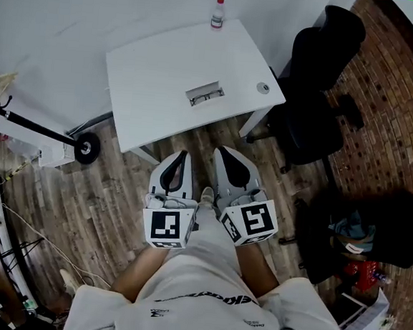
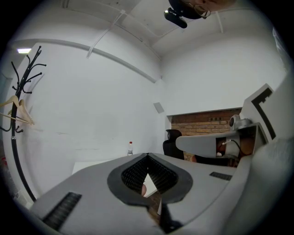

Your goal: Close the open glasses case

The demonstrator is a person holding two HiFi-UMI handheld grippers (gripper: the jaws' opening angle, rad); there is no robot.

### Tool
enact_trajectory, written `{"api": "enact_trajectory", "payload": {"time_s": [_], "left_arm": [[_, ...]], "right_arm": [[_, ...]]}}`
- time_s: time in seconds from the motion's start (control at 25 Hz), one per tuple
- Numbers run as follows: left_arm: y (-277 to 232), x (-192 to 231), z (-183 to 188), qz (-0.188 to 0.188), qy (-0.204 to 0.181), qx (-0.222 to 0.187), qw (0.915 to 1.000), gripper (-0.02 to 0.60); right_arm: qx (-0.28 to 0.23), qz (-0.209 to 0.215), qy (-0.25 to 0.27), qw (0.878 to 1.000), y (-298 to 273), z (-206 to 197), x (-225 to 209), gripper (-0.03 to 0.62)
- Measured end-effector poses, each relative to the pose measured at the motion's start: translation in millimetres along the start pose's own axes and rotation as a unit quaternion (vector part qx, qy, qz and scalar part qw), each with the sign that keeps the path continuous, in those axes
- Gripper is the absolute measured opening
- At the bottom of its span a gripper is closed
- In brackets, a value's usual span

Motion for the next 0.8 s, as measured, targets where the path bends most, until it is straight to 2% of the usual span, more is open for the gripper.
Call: {"api": "enact_trajectory", "payload": {"time_s": [0.4, 0.8], "left_arm": [[-121, 21, 6, 0.028, 0.011, 0.018, 0.9994, -0.003], [-177, 66, -15, 0.041, 0.038, 0.058, 0.9967, -0.003]], "right_arm": [[0.027, 0.026, -0.007, 0.999, -97, -10, -84, 0.002], [0.064, 0.036, -0.012, 0.997, -162, -42, -103, 0.002]]}}
Point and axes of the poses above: the fingertips, and each gripper's own axes: y backward along the fingers, x to its left, z out of its top, the point moved 6 cm from there along y, backward along the fingers, and after that the axes turned 8 degrees about y, right-handed, at the moved point
